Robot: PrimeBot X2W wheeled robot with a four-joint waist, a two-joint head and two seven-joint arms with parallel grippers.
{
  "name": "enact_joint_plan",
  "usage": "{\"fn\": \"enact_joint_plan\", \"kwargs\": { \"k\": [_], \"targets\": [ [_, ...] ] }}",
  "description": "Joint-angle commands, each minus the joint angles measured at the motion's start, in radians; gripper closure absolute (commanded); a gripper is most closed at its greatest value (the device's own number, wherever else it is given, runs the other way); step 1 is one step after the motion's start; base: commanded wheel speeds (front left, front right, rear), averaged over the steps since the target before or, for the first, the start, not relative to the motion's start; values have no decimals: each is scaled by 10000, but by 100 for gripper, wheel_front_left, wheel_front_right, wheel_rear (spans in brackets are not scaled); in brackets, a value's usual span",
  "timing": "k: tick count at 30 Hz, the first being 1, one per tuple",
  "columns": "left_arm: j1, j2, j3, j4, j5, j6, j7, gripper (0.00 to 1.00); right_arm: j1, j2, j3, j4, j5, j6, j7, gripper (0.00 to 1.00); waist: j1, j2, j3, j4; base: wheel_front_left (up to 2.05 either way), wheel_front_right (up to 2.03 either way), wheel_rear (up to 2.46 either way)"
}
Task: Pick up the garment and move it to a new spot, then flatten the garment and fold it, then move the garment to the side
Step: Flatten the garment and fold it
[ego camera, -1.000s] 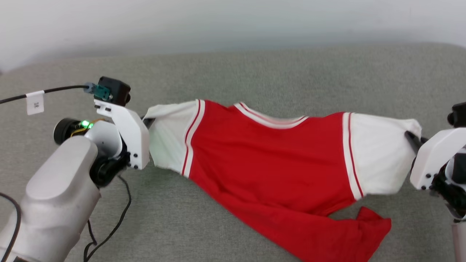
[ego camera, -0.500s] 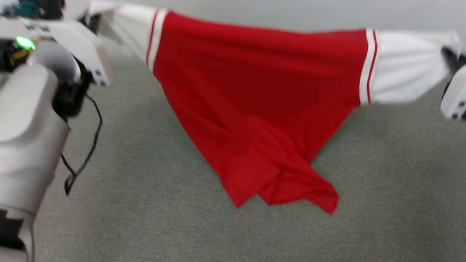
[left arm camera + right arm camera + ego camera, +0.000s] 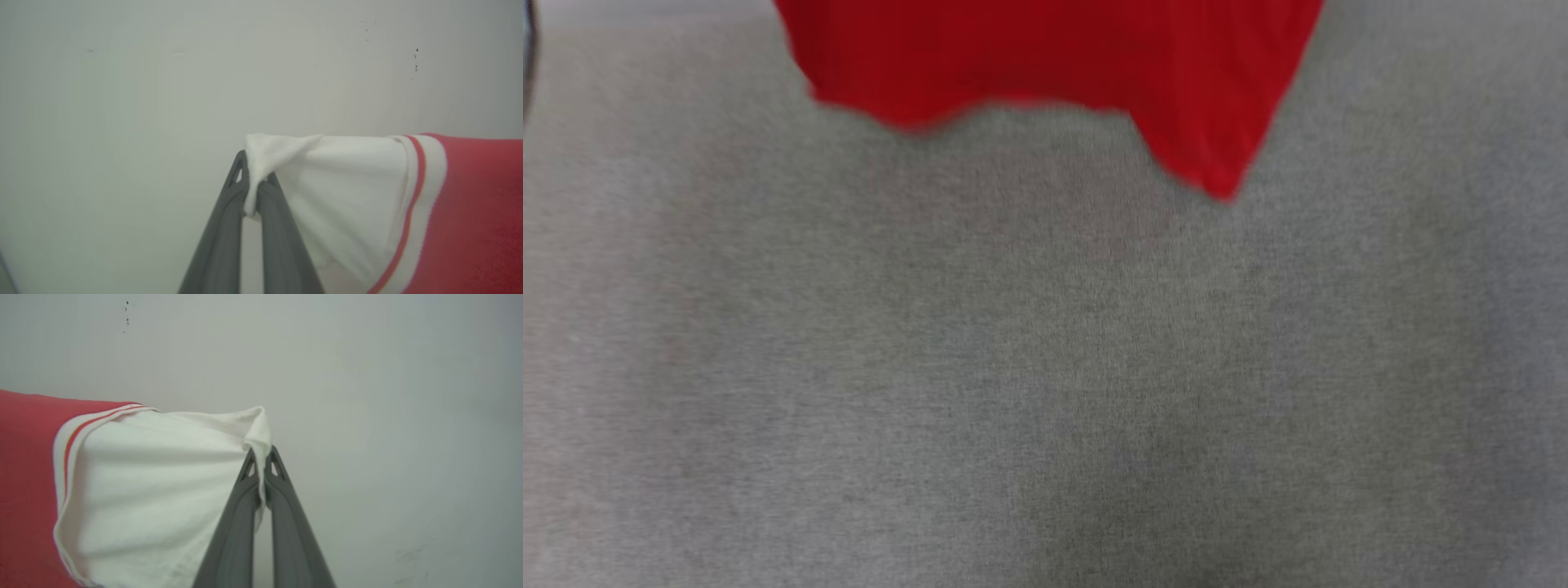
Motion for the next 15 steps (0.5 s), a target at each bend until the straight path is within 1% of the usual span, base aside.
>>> {"fn": "enact_joint_plan", "kwargs": {
  "k": [1, 5, 8, 9, 10, 15],
  "targets": [
    [-615, 210, 168, -118, 109, 48, -211, 100, -845, -19, 16, 134, -47, -15, -343, 100, 0, 0, 1329, -244, 0, 0, 0],
    [-1463, 529, 391, -473, 205, 81, -441, 100, -2082, -28, 156, 177, -88, -14, -967, 100, 0, 0, 2281, -329, 0, 0, 0],
    [-2079, 722, 542, -949, 223, 122, -462, 100, -2933, -107, 220, 78, 42, -15, -1039, 100, 0, 0, 3003, -324, 0, 0, 0],
    [-2079, 722, 542, -949, 223, 122, -462, 100, -2933, -107, 220, 78, 42, -15, -1039, 100, 0, 0, 3003, -324, 0, 0, 0],
    [-2271, 819, 570, -1122, 248, 151, -392, 100, -3194, -157, 252, 2, 65, -14, -994, 100, 0, 0, 3264, -326, 0, 0, 0],
    [-2470, 981, 726, -1803, 238, 296, -444, 100, -3739, 30, 287, 68, 286, -14, -1034, 100, 0, 0, 4136, -355, 0, 0, 0]
  ]
}}
